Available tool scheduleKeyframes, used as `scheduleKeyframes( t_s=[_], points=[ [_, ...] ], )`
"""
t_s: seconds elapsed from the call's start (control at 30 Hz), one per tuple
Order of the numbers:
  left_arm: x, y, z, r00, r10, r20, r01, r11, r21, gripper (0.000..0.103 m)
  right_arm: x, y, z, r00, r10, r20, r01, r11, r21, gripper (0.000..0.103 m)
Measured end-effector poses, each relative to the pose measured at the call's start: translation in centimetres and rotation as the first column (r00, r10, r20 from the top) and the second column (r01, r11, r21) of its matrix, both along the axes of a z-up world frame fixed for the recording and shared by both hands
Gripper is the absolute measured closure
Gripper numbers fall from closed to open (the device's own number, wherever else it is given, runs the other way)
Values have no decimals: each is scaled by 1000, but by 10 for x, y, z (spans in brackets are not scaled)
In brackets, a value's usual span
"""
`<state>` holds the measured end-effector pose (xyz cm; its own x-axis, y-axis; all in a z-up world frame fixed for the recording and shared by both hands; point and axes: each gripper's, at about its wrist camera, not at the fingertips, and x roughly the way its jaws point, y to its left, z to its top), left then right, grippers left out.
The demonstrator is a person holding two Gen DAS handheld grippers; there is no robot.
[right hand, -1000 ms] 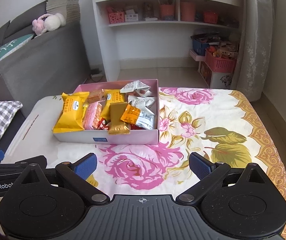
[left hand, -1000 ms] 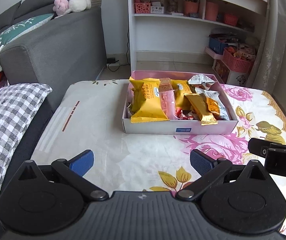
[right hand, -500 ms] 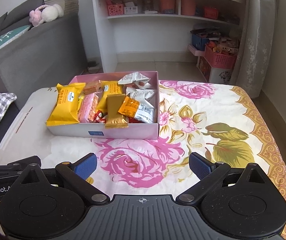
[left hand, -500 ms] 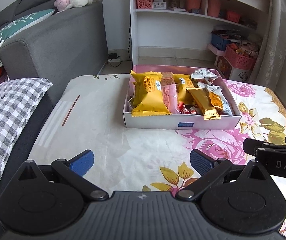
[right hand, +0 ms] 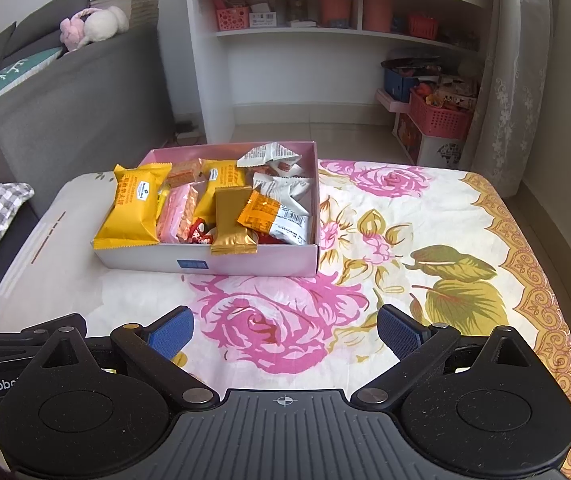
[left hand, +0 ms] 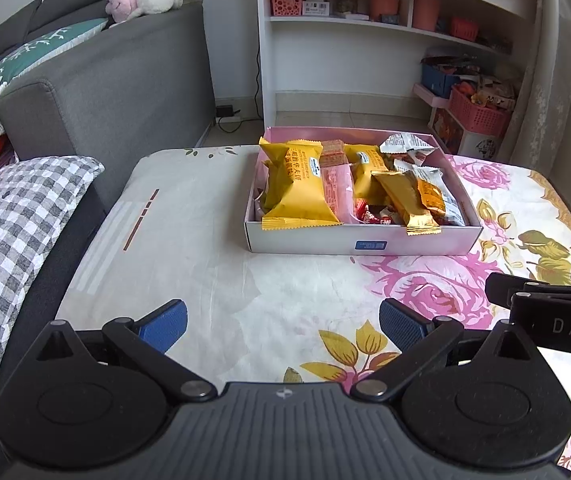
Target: Organize snacks
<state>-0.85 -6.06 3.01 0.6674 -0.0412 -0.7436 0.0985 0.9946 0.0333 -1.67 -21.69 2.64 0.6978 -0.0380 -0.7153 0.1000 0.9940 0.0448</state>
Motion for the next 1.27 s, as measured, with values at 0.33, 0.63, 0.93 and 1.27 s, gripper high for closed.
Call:
scheduleKeyframes(
  t_s=[0.33, 0.63, 0.93, 1.27],
  points=[
    [0, 0, 0, 1000, 0, 2, 0, 1000, -1, 0, 0, 0, 0, 1000, 1, 1, -1, 1000, -1, 3],
    [0, 0, 0, 1000, 0, 2, 0, 1000, -2, 0, 0, 0, 0, 1000, 0, 1, 0, 1000, -1, 3],
    [0, 0, 0, 1000, 0, 2, 0, 1000, -1, 0, 0, 0, 0, 1000, 0, 1, 0, 1000, -1, 3],
    [0, 0, 0, 1000, -1, -7, 1, 1000, -6, 0, 0, 0, -1, 1000, 3, -3, -3, 1000, -5, 3]
  ],
)
